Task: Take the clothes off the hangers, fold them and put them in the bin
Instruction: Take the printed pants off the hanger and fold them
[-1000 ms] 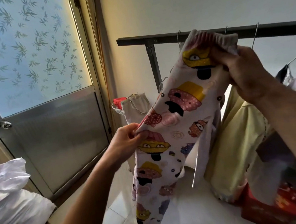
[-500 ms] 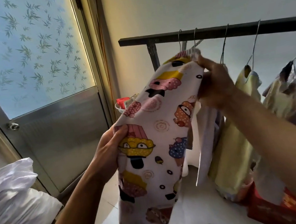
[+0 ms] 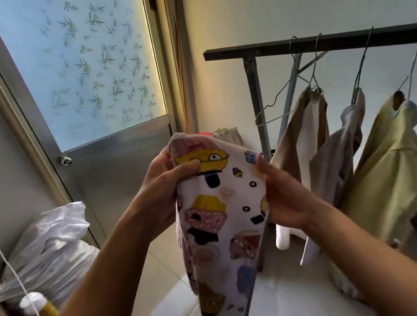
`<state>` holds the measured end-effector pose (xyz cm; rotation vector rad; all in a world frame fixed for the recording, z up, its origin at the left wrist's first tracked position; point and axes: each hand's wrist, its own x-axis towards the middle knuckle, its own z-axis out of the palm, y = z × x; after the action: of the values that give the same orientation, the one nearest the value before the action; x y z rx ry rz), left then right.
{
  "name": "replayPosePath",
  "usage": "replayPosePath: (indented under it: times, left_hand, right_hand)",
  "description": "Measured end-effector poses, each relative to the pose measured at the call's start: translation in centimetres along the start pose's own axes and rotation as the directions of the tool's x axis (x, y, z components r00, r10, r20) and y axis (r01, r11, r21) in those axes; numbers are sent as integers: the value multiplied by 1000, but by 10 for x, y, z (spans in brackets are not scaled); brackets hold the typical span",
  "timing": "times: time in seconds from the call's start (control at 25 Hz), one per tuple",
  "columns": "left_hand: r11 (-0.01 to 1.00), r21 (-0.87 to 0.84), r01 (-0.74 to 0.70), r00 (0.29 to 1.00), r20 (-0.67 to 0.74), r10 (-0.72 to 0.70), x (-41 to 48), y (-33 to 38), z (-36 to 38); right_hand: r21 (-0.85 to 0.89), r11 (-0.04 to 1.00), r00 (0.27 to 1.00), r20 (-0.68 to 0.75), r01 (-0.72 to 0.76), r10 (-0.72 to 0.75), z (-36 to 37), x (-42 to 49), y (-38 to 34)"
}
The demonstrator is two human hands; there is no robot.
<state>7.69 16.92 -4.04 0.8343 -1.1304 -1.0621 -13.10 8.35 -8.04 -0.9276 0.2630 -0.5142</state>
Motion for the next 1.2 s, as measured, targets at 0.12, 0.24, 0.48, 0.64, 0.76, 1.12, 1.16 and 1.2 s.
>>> replayPosePath:
  times: [0.12, 0.24, 0.48, 0.64, 0.76, 1.12, 1.16, 1.2]
  left_hand:
    - [994, 89, 70, 996, 49, -74, 1, 0, -13]
    - [961, 221, 168, 986, -26, -167, 1, 0, -12]
    - [942, 303, 145, 974, -212, -82, 11, -2, -7]
    - [961, 242, 136, 989, -86, -118, 7, -1, -9]
    - [919, 382, 94, 994, 8, -106, 7, 5, -6]
    - [253, 966, -53, 974, -5, 225, 19, 5, -14]
    - [193, 979, -59, 964, 6, 265, 19, 6, -14]
    - [198, 977, -84, 962, 27, 272, 20, 6, -14]
  right_hand:
    - [-162, 986, 981, -188, 24, -54, 4, 5, 0]
    - [-281, 944, 877, -391, 175, -279, 11, 9, -6]
    - [-455, 876, 789, -475, 158, -389, 21, 13, -17]
    - [-581, 796, 863, -300, 171, -405, 19, 4, -29]
    - [-698, 700, 861, -257, 149, -439, 24, -5, -37]
    - [-979, -145, 751, -12, -143, -660, 19, -6, -45]
    - [-980, -145, 746, -5, -136, -666, 17, -5, -47]
    - [-986, -125, 742, 4, -108, -670, 16, -5, -49]
